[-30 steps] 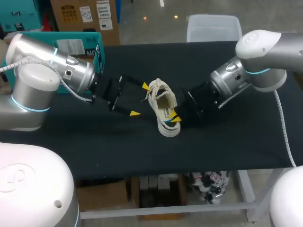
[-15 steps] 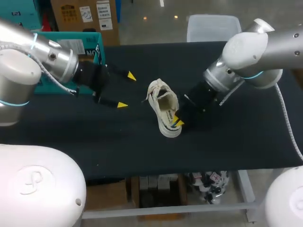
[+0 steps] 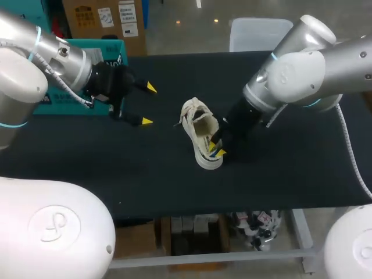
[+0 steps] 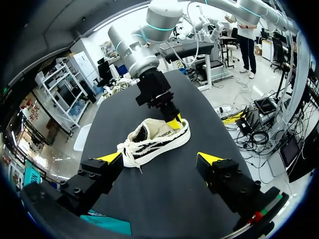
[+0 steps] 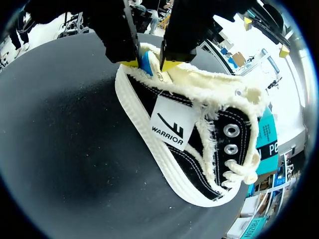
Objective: Open the shoe tongue, take the insole out of the shoe, put the insole back into the shoe, and pack the shoe into the shoebox
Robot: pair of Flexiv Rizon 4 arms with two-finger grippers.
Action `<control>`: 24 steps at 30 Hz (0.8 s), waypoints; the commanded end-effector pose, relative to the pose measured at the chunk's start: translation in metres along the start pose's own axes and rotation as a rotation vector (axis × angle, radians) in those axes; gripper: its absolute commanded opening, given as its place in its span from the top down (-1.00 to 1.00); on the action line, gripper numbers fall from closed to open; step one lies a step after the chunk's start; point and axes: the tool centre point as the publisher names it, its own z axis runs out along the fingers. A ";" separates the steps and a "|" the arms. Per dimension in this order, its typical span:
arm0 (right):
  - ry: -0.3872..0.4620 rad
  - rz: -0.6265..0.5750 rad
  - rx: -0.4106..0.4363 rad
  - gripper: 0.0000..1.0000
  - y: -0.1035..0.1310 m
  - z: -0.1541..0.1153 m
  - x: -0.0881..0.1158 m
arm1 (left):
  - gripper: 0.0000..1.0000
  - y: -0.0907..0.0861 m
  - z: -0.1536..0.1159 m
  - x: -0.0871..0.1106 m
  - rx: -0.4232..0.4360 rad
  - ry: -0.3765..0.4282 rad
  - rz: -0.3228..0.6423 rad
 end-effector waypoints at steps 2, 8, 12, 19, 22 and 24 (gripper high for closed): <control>0.040 -0.030 -0.055 -1.00 -0.010 -0.010 0.000 | -1.00 -0.002 0.000 0.002 -0.011 -0.007 -0.001; 0.088 -0.075 -0.111 -1.00 -0.014 -0.027 0.006 | -1.00 0.010 0.021 -0.022 -0.151 0.119 -0.779; 0.194 -0.128 -0.179 -1.00 -0.016 -0.042 0.013 | -1.00 0.027 0.025 -0.021 -0.083 0.046 -1.108; 0.615 -0.188 -0.099 -1.00 -0.015 -0.077 0.034 | -1.00 0.028 0.022 -0.018 -0.073 0.023 -1.113; 0.682 -0.265 -0.019 -1.00 -0.018 -0.089 0.045 | -1.00 0.028 0.022 -0.018 -0.073 0.023 -1.113; 0.637 -0.289 -0.033 -1.00 -0.018 -0.091 0.054 | -1.00 0.028 0.022 -0.018 -0.073 0.023 -1.113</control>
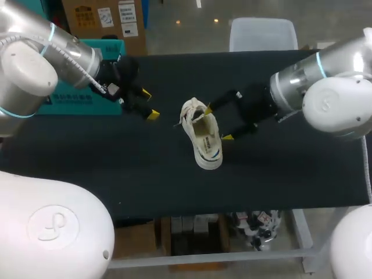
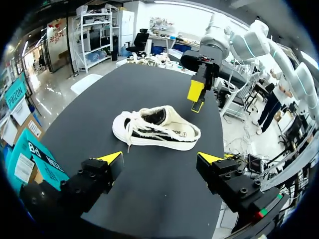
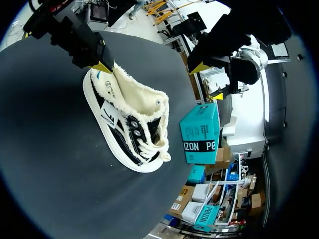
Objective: Open the shoe tongue, take the insole out of the shoe, put the insole back into the shoe, and pack the shoe into the shoebox
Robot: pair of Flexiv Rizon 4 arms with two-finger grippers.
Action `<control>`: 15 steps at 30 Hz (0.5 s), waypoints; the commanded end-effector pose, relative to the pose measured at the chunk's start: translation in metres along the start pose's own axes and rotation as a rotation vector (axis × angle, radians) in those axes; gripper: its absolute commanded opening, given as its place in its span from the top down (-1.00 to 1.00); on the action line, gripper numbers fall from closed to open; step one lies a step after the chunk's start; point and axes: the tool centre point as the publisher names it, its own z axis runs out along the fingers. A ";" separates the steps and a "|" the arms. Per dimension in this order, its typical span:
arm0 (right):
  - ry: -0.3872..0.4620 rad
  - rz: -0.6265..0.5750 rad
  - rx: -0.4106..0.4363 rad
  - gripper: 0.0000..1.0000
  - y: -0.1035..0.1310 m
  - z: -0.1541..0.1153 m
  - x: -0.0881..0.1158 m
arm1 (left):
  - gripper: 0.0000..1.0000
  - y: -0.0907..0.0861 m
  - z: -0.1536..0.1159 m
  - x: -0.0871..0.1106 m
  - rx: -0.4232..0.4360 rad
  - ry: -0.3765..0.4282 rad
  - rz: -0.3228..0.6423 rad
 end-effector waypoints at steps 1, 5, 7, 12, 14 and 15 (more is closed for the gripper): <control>0.220 -0.078 0.170 -1.00 0.002 -0.009 0.008 | -1.00 -0.002 0.000 0.001 -0.017 0.002 -0.460; 0.080 -0.064 0.192 -1.00 0.006 0.003 0.006 | -1.00 -0.022 0.003 0.022 -0.129 -0.186 -0.707; 0.059 -0.059 0.209 -1.00 0.007 0.005 0.002 | -1.00 -0.024 0.002 0.030 -0.164 -0.222 -0.797; -0.014 -0.074 0.200 -1.00 0.007 0.001 -0.008 | -1.00 -0.018 -0.005 0.039 -0.246 -0.249 -0.929; -0.045 -0.092 0.187 -1.00 0.007 0.000 -0.012 | -1.00 -0.015 -0.004 0.040 -0.275 -0.254 -0.941; -0.074 -0.106 0.177 -1.00 0.007 -0.001 -0.013 | -1.00 -0.013 -0.004 0.040 -0.288 -0.260 -0.979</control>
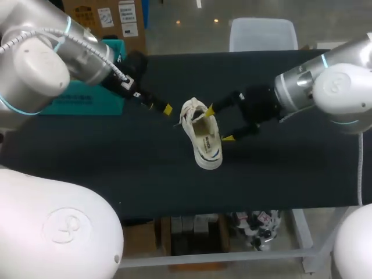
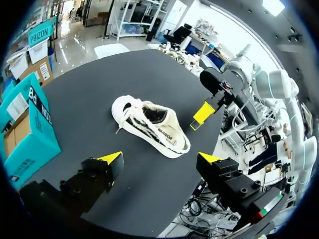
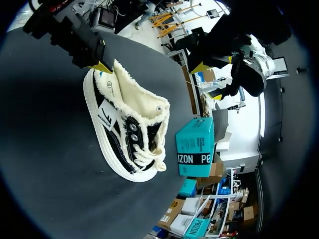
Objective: Open the shoe tongue, take the insole out of the shoe, put the insole back into the shoe, and pack the shoe into the shoebox
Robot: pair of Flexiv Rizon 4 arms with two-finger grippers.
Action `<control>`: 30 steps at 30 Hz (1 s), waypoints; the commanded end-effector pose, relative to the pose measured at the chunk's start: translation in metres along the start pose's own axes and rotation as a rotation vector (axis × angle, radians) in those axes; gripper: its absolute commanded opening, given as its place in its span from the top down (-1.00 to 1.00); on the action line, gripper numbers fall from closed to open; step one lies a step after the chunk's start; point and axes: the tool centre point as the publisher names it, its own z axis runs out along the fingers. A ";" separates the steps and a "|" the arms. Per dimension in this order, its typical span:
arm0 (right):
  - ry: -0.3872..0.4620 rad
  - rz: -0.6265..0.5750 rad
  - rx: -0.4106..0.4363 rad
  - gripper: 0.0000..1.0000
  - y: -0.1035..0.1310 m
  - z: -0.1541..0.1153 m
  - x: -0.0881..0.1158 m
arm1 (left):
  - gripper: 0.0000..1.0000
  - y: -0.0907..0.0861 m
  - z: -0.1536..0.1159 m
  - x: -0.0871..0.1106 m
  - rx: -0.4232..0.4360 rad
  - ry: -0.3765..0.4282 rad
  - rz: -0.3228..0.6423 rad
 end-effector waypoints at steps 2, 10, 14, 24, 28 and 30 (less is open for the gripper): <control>-0.126 -0.057 0.040 -1.00 0.003 -0.007 -0.001 | -1.00 0.007 -0.001 0.005 -0.199 -0.236 -0.543; -0.284 -0.074 -0.026 -1.00 -0.001 -0.038 -0.016 | -1.00 0.012 0.022 0.008 -0.379 -0.345 -0.756; -0.284 -0.074 -0.026 -1.00 -0.001 -0.038 -0.016 | -1.00 0.013 0.024 0.010 -0.344 -0.464 -0.745; -0.288 -0.113 -0.001 -1.00 0.006 -0.025 -0.020 | -1.00 0.016 0.025 0.008 -0.335 -0.455 -0.805; -0.357 -0.198 -0.019 -1.00 0.000 -0.016 -0.018 | -1.00 0.022 0.022 -0.003 -0.330 -0.447 -0.861; -0.375 -0.223 -0.037 -0.22 -0.004 -0.011 -0.019 | -1.00 0.025 0.019 -0.009 -0.330 -0.440 -0.883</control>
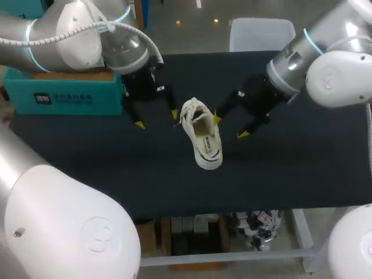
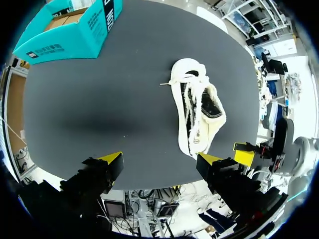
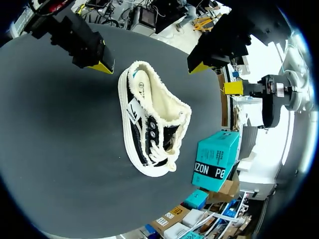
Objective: Open the shoe tongue, take the insole out of the shoe, put the insole back into the shoe, and pack the shoe into the shoebox
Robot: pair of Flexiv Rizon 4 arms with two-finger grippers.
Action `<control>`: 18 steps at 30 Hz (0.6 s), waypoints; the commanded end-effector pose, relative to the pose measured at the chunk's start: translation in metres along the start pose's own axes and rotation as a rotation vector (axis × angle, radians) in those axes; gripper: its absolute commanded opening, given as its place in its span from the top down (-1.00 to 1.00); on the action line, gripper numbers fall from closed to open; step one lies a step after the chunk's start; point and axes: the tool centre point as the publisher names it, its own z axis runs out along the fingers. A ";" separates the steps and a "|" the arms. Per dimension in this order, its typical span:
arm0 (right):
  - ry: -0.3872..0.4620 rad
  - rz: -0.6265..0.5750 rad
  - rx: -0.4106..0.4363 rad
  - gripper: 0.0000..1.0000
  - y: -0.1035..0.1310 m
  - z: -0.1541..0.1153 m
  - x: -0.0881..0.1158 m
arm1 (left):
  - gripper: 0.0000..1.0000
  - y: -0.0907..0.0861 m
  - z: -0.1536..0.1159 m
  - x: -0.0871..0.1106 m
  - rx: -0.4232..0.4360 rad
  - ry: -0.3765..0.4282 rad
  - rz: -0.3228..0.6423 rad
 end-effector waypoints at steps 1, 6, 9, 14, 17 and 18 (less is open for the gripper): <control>-0.066 -0.038 -0.028 0.59 -0.006 0.016 0.010 | -1.00 -0.009 -0.001 -0.008 -0.021 -0.103 -0.050; -0.150 -0.060 -0.069 1.00 -0.012 0.032 0.014 | -1.00 -0.015 -0.003 -0.021 -0.025 -0.097 -0.088; -0.197 -0.059 -0.084 1.00 -0.013 0.043 0.015 | -1.00 -0.016 -0.004 -0.028 -0.025 -0.095 -0.098; -0.280 -0.044 -0.100 1.00 -0.010 0.064 0.011 | -1.00 -0.017 -0.005 -0.033 -0.025 -0.100 -0.102; -0.303 -0.038 -0.102 1.00 -0.008 0.074 0.008 | -1.00 -0.015 -0.005 -0.034 -0.024 -0.100 -0.099; -0.303 -0.040 -0.102 1.00 -0.008 0.077 0.007 | -1.00 -0.015 -0.005 -0.034 -0.025 -0.098 -0.097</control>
